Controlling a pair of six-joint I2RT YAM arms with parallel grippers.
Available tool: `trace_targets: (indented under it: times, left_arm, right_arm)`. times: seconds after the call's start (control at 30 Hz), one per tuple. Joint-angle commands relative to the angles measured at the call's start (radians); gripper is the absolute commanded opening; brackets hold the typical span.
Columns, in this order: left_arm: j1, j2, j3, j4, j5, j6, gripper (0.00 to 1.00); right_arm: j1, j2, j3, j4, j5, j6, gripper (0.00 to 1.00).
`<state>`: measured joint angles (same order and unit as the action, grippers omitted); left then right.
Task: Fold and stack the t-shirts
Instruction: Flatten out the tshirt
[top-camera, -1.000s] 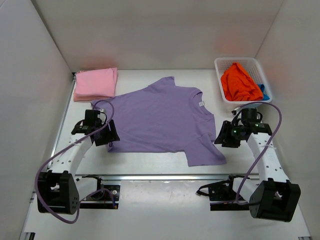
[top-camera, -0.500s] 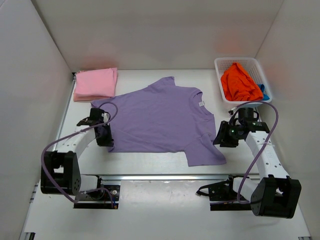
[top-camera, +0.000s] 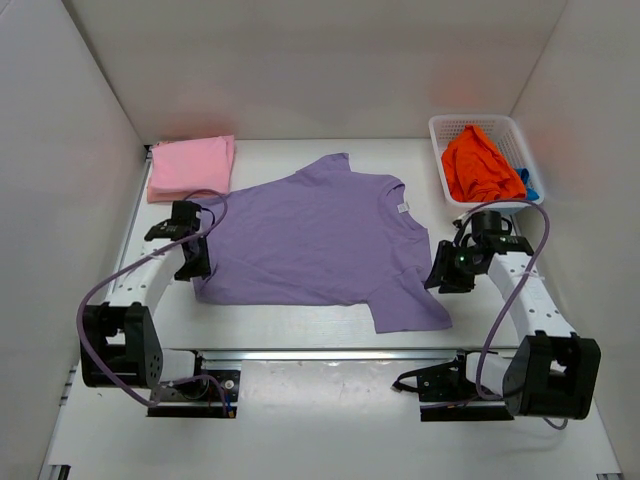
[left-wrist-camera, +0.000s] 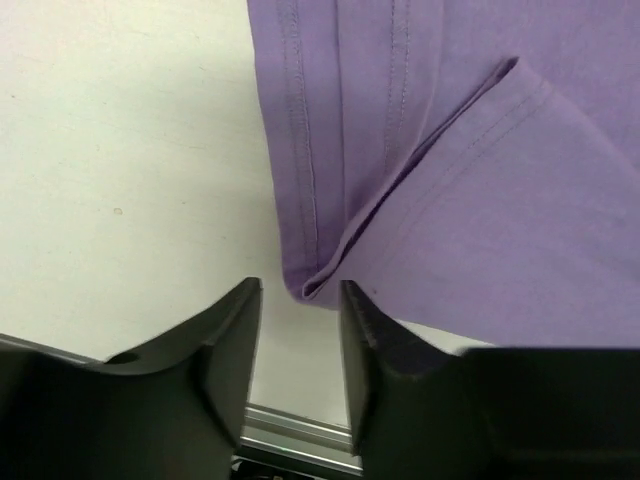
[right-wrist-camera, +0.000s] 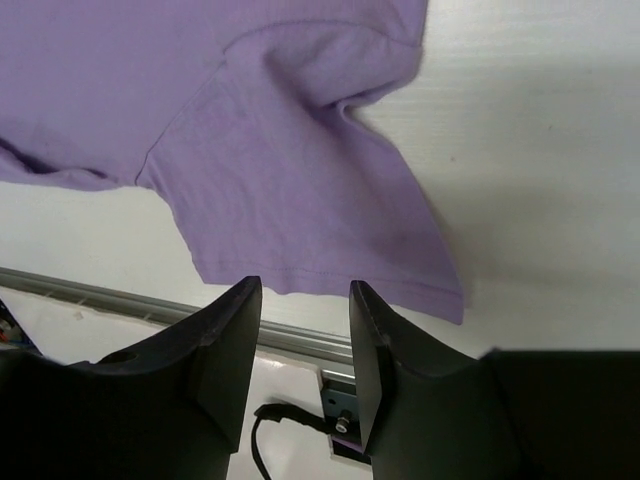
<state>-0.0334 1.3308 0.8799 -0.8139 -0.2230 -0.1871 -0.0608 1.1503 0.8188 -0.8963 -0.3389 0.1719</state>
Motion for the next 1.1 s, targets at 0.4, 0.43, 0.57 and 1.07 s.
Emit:
trace_targets:
  times: [0.4, 0.43, 0.57, 1.07]
  left_arm:
    - [-0.042, 0.017, 0.005, 0.177, 0.284, -0.152, 0.66]
    - [-0.037, 0.022, 0.005, 0.188, 0.292, -0.149, 0.64]
    - [-0.025, 0.08, 0.014, 0.203, 0.277, -0.155, 0.66]
    - [-0.043, 0.225, 0.014, 0.249, 0.275, -0.15, 0.69]
  right_arm:
    - [0.012, 0.385, 0.243, 0.292, 0.15, 0.031, 0.5]
    - [0.027, 0.409, 0.261, 0.293, 0.161, 0.049, 0.5]
    - [0.055, 0.468, 0.298, 0.293, 0.241, 0.09, 0.56]
    - [0.093, 0.548, 0.14, 0.358, 0.305, 0.161, 0.12]
